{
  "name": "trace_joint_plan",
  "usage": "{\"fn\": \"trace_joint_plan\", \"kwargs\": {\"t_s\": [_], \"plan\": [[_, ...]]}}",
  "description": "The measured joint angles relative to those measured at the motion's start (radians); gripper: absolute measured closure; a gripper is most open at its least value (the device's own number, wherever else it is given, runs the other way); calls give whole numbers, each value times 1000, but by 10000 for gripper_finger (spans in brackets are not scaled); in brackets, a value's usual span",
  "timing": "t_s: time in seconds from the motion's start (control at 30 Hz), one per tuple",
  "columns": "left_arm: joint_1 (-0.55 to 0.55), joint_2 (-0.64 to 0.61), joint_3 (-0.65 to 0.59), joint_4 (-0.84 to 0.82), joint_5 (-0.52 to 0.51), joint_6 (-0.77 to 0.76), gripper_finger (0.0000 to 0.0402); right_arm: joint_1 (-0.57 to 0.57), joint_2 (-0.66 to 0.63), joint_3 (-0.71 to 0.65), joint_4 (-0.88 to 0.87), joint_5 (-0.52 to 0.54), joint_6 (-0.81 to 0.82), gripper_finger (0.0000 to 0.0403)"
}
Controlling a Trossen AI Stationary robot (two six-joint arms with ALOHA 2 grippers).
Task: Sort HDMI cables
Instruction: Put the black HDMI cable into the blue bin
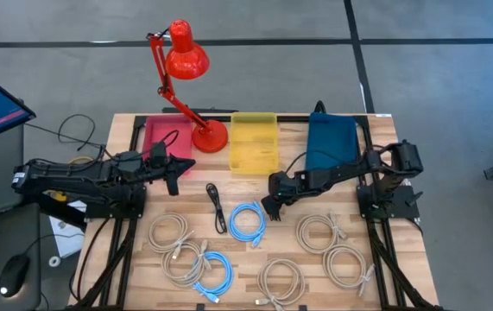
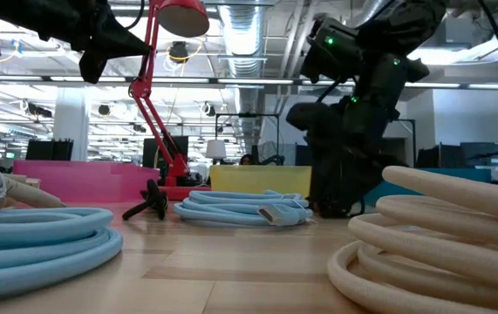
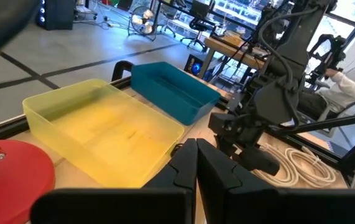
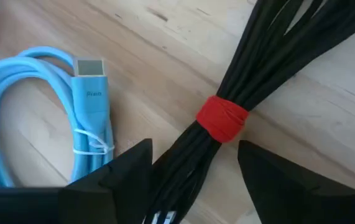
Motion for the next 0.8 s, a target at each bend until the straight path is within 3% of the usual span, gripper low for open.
{"fn": "trace_joint_plan", "kwargs": {"t_s": [0.17, 0.43, 0.8], "plan": [[0, 0, 0, 0, 0, 0, 395, 0, 16, 1, -15, 12, 0, 229], [0, 0, 0, 0, 0, 0, 395, -1, -14, -4, -12, 26, -64, 380], [0, 0, 0, 0, 0, 0, 393, 15, -128, -7, -30, -79, -126, 394]]}}
